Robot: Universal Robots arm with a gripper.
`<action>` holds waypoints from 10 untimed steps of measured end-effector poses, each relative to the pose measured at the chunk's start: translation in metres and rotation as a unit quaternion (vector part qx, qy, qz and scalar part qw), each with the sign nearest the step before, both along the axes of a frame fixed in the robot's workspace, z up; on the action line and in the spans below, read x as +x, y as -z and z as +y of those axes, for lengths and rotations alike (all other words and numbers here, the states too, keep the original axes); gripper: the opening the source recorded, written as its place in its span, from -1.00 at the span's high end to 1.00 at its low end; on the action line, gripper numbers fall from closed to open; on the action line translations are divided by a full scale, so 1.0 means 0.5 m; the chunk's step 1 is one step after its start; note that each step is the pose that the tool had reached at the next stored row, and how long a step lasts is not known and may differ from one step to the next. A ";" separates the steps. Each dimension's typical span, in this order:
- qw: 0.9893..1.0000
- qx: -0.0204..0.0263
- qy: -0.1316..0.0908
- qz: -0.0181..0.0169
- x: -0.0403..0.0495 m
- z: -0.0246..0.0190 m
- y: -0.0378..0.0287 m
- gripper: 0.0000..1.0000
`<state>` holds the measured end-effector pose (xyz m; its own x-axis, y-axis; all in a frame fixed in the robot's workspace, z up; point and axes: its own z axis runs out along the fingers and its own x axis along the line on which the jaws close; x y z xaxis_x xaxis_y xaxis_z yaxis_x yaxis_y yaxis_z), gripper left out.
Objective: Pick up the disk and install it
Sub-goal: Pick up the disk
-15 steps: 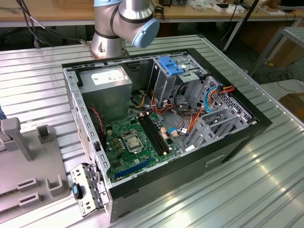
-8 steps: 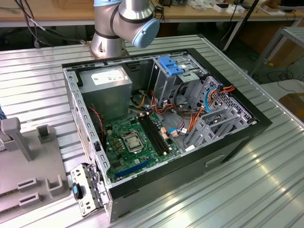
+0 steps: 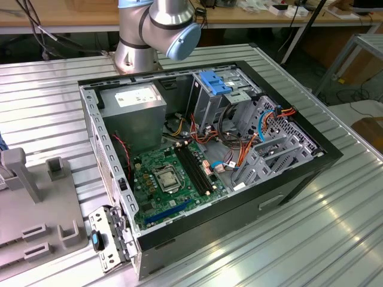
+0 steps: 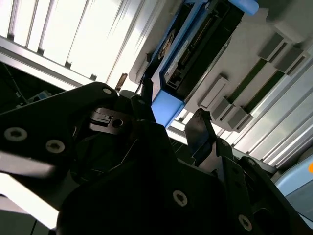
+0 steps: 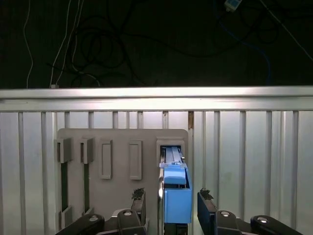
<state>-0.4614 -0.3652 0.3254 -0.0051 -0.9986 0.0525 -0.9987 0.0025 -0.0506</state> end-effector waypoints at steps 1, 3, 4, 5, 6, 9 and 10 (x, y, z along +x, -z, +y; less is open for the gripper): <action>1.000 0.000 0.000 0.000 0.000 0.0000 0.002 -0.09; 1.000 0.001 0.000 0.000 0.000 0.0001 0.011 -0.09; 1.000 0.001 0.000 0.000 0.000 0.0000 0.015 -0.09; 1.000 0.001 0.000 0.000 0.000 0.0000 0.018 -0.09; 1.000 0.001 0.000 0.000 0.000 0.0000 0.024 -0.09; 1.000 0.001 0.000 0.000 0.000 0.0000 0.033 -0.09; 1.000 0.001 0.000 0.000 0.000 0.0000 0.033 -0.09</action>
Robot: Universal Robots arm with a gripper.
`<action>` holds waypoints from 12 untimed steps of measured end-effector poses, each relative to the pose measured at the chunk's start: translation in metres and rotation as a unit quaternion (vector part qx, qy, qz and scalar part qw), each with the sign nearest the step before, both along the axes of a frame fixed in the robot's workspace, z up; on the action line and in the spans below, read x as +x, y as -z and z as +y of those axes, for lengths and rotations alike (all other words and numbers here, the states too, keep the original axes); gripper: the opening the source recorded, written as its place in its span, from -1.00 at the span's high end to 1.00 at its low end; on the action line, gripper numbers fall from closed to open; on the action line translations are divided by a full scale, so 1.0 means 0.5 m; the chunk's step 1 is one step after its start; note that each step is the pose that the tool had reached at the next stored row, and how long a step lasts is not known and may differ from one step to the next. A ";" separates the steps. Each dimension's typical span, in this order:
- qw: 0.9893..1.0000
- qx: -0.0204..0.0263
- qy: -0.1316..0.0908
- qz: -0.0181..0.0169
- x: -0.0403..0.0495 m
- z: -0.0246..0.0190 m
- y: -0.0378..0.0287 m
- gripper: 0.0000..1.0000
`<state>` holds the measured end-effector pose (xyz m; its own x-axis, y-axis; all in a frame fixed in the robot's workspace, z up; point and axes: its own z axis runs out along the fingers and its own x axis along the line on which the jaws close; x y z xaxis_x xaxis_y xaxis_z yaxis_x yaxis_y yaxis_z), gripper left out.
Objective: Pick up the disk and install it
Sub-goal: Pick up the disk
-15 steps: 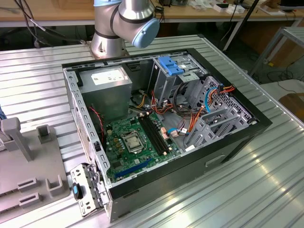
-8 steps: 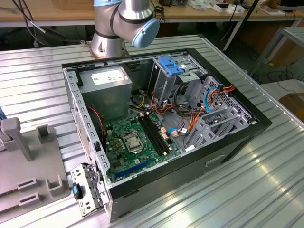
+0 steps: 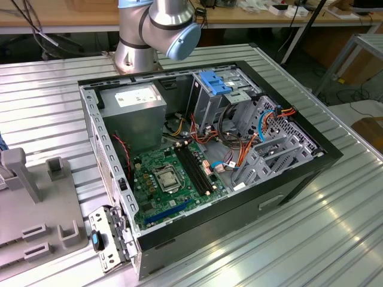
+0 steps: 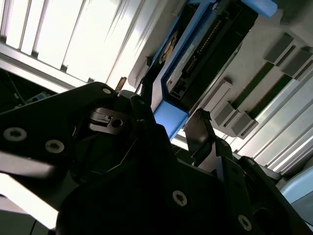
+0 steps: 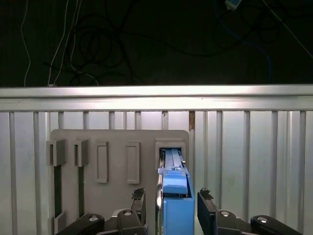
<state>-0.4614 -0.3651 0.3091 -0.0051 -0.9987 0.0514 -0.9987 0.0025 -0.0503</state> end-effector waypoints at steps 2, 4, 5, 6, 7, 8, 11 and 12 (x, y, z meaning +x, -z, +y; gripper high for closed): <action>1.000 0.000 0.000 0.000 0.000 0.0000 0.001 -0.09; 1.000 0.000 0.000 0.000 0.000 0.0000 0.002 -0.09; 1.000 0.000 0.000 0.000 0.000 0.0000 0.002 -0.09; 1.000 0.000 0.000 0.000 0.000 0.0000 0.002 -0.09; 1.000 0.000 0.000 0.000 0.000 0.0000 0.002 -0.09; 1.000 0.000 0.000 0.000 0.000 0.0001 0.002 -0.09; 1.000 0.000 0.000 0.000 0.000 0.0031 0.001 -0.09; 1.000 0.000 0.000 0.000 0.000 0.0031 0.001 -0.09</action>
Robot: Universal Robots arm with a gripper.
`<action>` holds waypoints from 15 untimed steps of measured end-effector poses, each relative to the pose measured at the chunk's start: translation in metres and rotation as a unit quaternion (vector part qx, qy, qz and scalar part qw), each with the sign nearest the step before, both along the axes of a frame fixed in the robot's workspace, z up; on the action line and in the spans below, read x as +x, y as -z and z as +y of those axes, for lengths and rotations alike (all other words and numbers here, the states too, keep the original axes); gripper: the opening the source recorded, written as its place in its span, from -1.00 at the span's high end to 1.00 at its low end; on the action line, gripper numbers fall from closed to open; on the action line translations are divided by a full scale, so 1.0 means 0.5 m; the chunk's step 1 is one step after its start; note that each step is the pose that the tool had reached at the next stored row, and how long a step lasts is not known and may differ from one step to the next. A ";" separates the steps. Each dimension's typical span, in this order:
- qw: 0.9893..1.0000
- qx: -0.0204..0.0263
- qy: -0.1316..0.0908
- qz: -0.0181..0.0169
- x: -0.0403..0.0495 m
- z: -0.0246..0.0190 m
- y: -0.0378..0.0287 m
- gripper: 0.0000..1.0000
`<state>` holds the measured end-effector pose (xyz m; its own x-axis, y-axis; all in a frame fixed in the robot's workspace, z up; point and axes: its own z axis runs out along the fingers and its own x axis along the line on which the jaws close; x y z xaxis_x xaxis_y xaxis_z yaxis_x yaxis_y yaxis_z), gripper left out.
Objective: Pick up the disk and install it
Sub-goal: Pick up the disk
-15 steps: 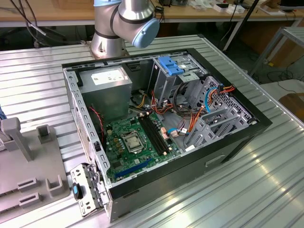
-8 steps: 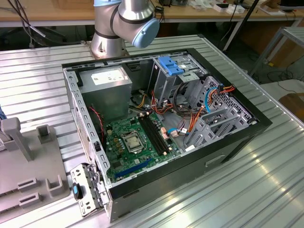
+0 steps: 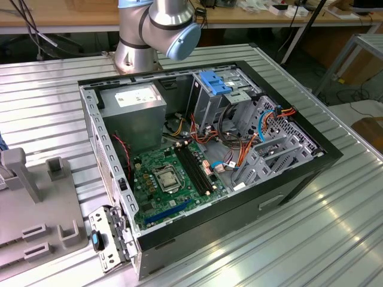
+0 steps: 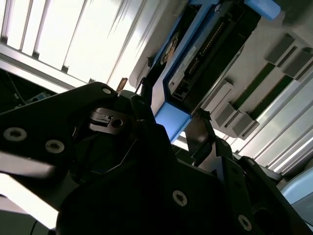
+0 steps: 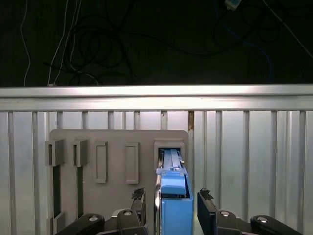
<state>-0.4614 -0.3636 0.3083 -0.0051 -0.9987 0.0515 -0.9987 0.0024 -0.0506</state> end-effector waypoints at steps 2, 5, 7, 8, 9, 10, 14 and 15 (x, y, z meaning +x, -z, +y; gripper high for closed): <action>1.000 0.000 0.000 0.000 0.000 0.0001 0.000 -0.09; 1.000 0.000 0.000 0.000 0.000 0.0002 0.000 -0.09; 1.000 0.000 0.000 0.000 0.000 0.0002 0.000 -0.06; 1.000 0.000 0.000 0.000 0.000 0.0002 0.000 -0.06; 1.000 0.000 0.000 0.000 0.000 0.0002 0.000 0.09; 1.000 0.000 0.000 0.000 0.000 0.0002 0.000 0.09; 1.000 0.000 0.000 0.000 0.000 -0.0016 0.000 0.09; 1.000 0.000 0.000 0.000 0.000 -0.0024 0.000 0.09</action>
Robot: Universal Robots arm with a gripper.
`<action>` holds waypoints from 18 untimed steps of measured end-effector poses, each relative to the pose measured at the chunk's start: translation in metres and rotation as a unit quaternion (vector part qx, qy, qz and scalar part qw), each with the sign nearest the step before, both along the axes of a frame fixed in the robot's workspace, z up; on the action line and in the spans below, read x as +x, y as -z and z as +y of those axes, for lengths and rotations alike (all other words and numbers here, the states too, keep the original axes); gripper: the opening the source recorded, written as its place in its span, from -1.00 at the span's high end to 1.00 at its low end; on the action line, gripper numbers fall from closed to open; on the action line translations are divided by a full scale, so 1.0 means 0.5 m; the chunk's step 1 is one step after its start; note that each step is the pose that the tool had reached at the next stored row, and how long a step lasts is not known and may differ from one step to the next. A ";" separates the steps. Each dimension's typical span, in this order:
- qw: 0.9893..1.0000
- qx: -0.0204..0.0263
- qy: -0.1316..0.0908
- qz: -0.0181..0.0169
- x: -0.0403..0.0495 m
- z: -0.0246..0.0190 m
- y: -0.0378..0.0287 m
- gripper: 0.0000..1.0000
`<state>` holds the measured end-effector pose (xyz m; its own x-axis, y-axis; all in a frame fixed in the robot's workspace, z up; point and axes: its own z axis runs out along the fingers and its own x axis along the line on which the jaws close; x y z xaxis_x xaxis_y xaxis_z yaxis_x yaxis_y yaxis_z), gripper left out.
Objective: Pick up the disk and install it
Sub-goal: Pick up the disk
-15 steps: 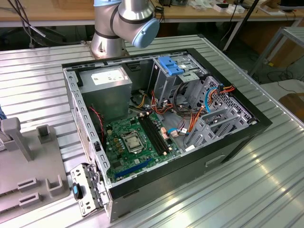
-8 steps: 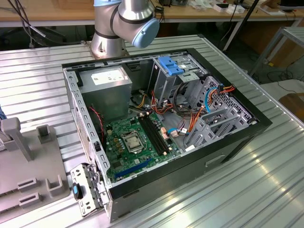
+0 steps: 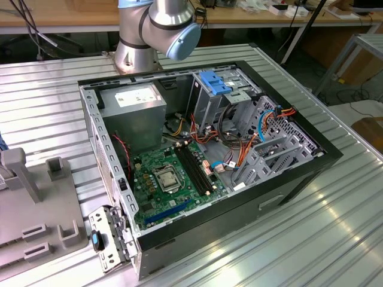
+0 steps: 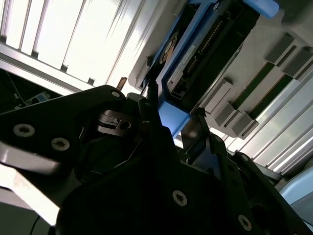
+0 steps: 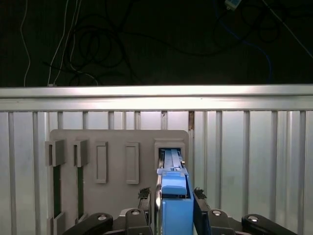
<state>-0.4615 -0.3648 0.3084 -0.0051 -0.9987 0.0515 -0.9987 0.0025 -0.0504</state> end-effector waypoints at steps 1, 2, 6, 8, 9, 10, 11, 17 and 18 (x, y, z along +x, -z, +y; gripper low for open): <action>1.000 0.000 0.000 0.000 0.000 -0.0003 0.000 0.09; 1.000 0.000 0.000 0.000 0.000 -0.0005 0.000 0.09; 1.000 0.000 0.000 0.000 0.000 -0.0006 0.000 0.12; 1.000 0.000 0.000 0.000 0.000 -0.0006 0.000 0.25; 1.000 0.000 0.000 0.000 0.000 -0.0007 0.000 0.26; 1.000 0.000 0.000 0.000 0.000 -0.0007 0.000 0.26; 1.000 0.000 0.000 0.000 0.000 -0.0007 0.000 0.26; 1.000 0.000 0.000 0.000 0.000 -0.0010 0.000 0.26; 1.000 0.000 0.000 0.000 0.000 -0.0010 0.000 0.26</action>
<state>-0.4615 -0.3653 0.3083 -0.0050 -0.9987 0.0515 -0.9987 0.0024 -0.0505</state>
